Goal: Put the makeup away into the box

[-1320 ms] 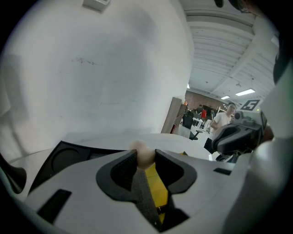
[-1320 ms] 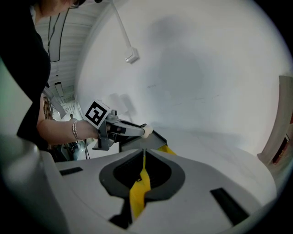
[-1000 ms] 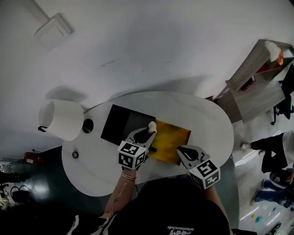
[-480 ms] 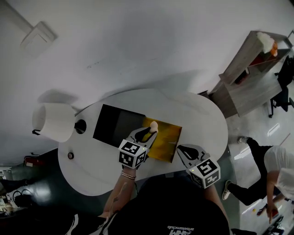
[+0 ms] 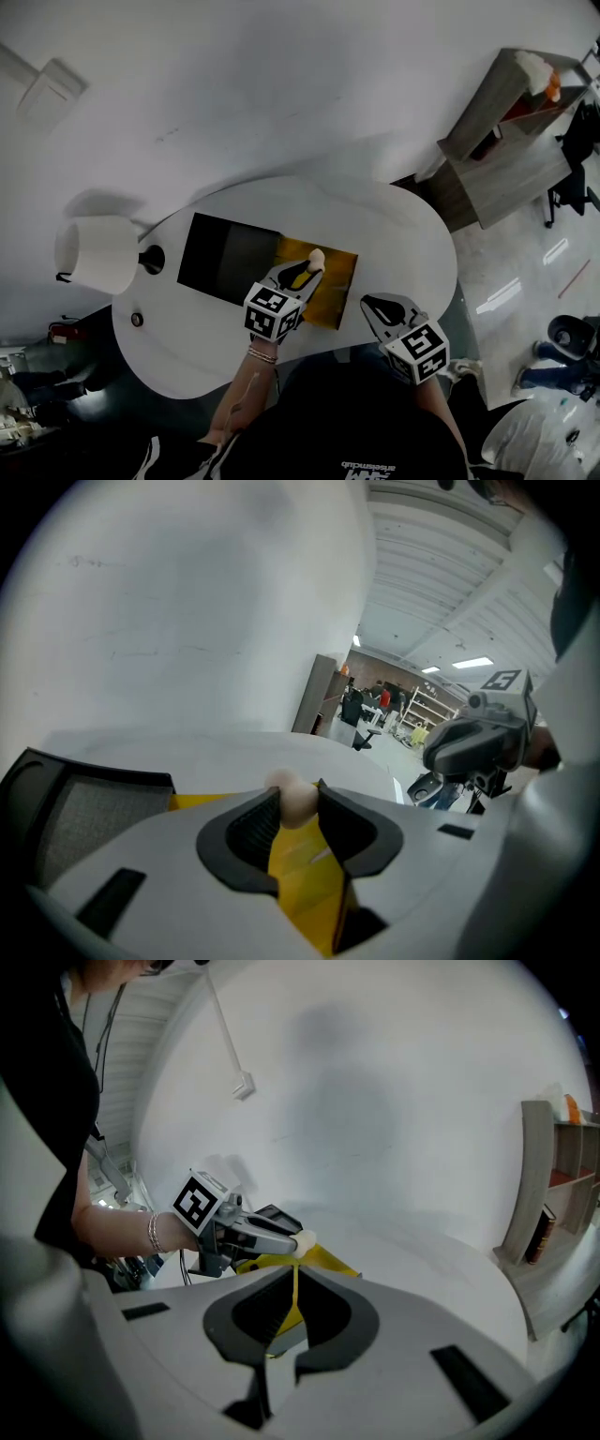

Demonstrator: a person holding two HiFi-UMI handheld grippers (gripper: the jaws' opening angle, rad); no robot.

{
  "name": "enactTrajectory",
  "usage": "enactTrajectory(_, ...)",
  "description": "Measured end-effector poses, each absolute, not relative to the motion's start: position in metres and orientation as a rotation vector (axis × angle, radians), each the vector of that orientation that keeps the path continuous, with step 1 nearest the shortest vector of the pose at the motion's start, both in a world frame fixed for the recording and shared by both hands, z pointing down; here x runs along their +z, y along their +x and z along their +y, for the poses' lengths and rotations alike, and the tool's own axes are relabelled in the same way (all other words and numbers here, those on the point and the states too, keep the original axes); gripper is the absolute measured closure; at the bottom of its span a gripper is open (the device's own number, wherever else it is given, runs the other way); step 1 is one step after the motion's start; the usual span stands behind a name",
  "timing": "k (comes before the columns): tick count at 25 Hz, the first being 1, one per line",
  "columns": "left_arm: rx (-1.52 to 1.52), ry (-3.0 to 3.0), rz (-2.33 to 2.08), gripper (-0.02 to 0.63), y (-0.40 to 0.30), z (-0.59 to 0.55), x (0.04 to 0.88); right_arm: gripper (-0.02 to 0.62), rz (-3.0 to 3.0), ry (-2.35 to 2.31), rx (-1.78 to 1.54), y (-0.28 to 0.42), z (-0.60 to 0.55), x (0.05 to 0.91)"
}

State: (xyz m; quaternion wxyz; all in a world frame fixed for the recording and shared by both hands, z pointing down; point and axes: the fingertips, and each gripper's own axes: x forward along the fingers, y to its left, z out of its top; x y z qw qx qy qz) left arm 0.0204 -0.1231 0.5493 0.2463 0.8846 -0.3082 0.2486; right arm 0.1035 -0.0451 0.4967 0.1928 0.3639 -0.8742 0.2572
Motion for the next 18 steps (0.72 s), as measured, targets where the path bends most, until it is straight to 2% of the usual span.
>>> enactTrajectory(18, 0.807, 2.355, -0.752, 0.468, 0.053, -0.113, 0.61, 0.566, -2.423, 1.029, 0.75, 0.132, -0.035, 0.509)
